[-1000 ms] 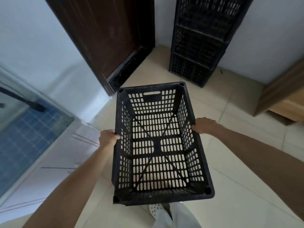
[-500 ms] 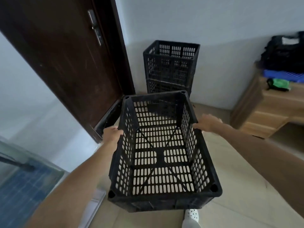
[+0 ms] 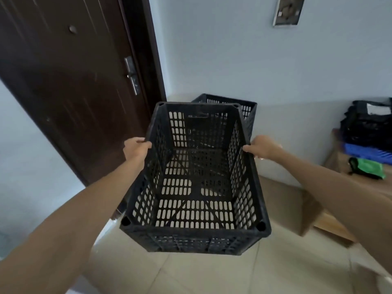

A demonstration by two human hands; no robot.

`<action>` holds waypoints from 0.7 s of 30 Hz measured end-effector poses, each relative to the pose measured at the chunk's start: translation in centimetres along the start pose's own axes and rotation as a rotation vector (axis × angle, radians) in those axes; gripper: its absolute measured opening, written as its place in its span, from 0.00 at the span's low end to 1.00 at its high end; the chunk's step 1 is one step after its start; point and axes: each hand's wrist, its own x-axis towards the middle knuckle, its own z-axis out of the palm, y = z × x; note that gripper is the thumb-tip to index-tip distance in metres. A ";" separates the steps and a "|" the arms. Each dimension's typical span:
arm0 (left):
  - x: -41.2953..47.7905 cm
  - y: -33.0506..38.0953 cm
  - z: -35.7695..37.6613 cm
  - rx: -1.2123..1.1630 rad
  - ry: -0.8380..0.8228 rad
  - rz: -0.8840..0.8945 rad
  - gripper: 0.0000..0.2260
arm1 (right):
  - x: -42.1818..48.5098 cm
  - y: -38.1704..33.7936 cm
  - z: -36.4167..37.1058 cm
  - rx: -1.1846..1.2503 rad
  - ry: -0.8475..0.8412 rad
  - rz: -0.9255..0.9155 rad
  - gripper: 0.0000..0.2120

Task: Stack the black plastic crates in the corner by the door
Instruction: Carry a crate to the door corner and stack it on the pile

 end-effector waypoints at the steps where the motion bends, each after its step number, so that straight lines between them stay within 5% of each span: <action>1: 0.8 1.2 0.8 -0.013 0.006 0.010 0.14 | 1.1 0.1 -1.1 0.010 0.021 -0.006 0.26; 21: 27.3 17.9 22.9 -0.113 -0.023 0.207 0.15 | 34.5 1.0 -15.4 -0.066 0.144 0.062 0.20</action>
